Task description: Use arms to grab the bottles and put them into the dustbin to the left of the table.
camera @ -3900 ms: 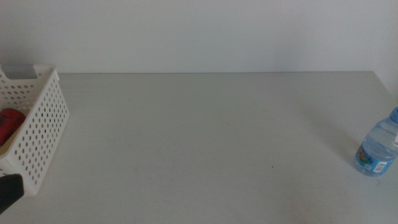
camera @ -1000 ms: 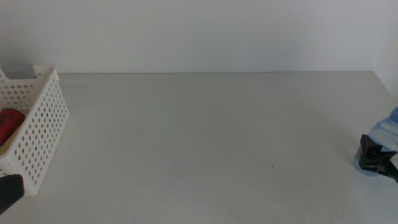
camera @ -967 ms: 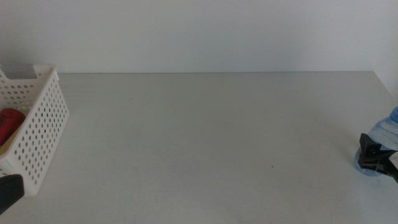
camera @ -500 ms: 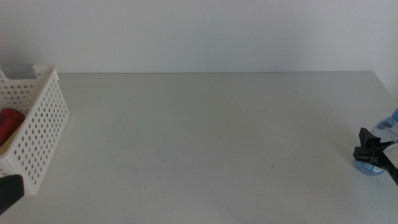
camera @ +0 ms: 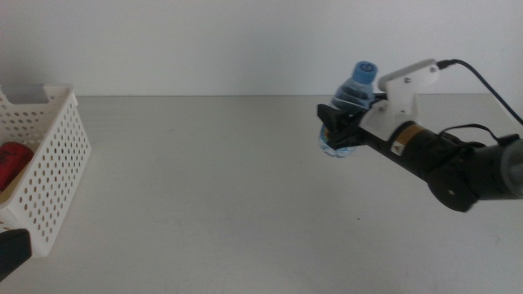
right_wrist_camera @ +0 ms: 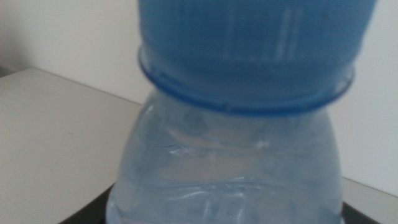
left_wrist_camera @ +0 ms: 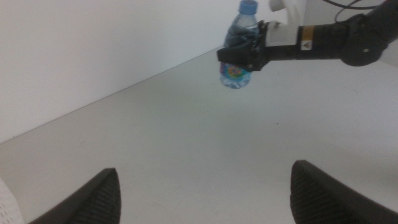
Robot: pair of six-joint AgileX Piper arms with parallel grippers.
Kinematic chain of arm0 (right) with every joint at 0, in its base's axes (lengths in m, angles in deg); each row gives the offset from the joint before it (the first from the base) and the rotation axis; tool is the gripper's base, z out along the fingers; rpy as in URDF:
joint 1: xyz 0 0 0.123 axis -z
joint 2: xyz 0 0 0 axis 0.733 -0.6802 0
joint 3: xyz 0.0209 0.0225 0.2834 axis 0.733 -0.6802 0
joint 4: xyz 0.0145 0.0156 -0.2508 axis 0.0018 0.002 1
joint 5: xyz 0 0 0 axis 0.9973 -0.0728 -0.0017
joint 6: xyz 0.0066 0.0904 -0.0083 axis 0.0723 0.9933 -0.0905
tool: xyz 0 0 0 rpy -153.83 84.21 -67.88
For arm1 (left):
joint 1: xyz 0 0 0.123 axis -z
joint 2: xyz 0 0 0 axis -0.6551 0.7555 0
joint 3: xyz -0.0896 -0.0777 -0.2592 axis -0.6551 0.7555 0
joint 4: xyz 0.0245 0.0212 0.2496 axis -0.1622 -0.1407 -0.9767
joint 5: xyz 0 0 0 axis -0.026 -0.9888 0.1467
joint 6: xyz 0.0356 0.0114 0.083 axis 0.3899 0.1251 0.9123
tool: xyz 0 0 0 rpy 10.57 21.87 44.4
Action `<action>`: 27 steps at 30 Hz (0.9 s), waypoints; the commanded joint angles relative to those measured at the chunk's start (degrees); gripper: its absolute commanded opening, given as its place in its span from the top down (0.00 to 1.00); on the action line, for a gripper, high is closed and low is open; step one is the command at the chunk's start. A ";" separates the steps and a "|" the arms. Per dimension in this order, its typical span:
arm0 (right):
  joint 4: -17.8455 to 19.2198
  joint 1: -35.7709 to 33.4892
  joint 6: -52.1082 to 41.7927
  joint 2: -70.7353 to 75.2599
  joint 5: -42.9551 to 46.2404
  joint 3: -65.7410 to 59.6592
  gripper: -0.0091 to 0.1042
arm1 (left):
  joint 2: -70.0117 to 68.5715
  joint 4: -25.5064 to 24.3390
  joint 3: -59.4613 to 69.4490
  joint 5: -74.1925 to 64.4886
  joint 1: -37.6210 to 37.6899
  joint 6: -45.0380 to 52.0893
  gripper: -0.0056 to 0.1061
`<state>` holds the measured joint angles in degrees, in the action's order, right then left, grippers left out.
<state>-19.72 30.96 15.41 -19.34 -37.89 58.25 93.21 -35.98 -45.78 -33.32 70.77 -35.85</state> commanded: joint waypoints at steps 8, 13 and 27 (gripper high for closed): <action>0.76 -9.44 1.40 -10.08 -5.80 25.04 0.93 | 0.89 0.53 -1.36 4.16 0.40 -0.81 0.11; 0.69 -12.73 1.16 -13.90 -5.75 30.41 0.93 | 0.89 0.53 -1.36 4.16 0.40 -0.81 0.11; 0.51 -15.63 -0.35 -18.86 -3.95 32.74 0.93 | 0.89 0.53 -1.36 4.16 0.40 -0.81 0.11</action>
<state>-18.28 15.66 15.85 -42.64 -48.97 88.70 93.21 -35.98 -45.78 -33.43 70.77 -35.85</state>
